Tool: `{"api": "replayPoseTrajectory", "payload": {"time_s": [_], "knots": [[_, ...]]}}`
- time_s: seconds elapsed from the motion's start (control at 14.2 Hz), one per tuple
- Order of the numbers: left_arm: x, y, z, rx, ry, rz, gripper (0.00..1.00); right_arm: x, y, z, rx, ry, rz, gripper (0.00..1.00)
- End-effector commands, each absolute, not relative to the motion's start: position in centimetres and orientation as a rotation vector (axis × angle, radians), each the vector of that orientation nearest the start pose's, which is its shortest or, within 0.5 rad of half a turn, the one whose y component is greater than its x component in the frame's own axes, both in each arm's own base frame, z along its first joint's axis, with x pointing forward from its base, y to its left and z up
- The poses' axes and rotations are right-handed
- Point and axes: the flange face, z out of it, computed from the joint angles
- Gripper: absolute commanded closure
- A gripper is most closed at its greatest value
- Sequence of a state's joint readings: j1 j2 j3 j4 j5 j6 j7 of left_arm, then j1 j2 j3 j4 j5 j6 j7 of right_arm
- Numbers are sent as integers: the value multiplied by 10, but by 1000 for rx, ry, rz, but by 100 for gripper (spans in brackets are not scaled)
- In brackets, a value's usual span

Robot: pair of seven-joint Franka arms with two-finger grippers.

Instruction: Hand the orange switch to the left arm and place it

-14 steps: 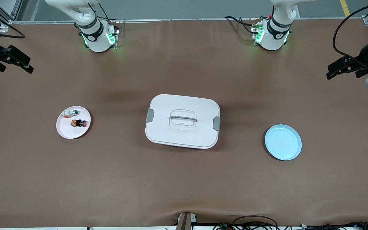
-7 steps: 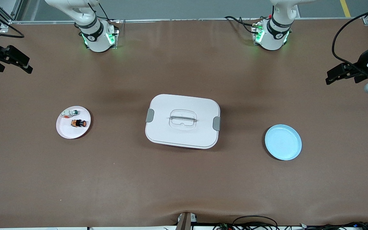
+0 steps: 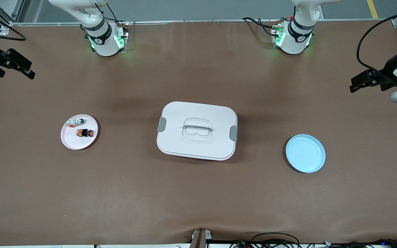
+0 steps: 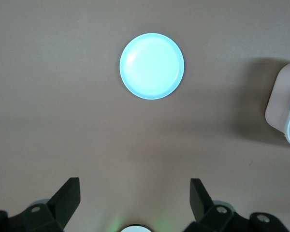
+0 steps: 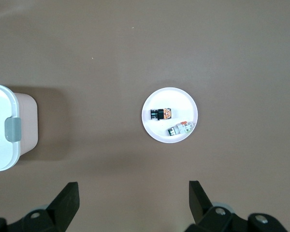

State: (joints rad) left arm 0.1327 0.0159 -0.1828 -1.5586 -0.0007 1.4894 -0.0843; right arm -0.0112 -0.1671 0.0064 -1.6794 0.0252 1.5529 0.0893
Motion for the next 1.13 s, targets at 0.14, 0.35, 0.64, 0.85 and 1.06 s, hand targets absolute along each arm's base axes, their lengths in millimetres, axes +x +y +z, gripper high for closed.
{"api": "replayPoseTrajectory", "payload": {"time_s": [0.14,0.35,0.64,0.85,1.06], "knots": [[546,-38,623,-3118,-39,100,0,494,-1,667,-3114,171,-65,0],[547,-45,625,-3118,-87,90,0,495,-1,665,-3114,171,-61,0],[547,-61,623,-3123,-111,90,0,495,-2,664,-3114,173,-56,0],[548,-99,623,-3131,-120,80,0,497,-2,664,-3114,168,-58,0],[551,-142,615,-3120,-161,88,0,496,1,666,-3115,156,-56,0]]}}
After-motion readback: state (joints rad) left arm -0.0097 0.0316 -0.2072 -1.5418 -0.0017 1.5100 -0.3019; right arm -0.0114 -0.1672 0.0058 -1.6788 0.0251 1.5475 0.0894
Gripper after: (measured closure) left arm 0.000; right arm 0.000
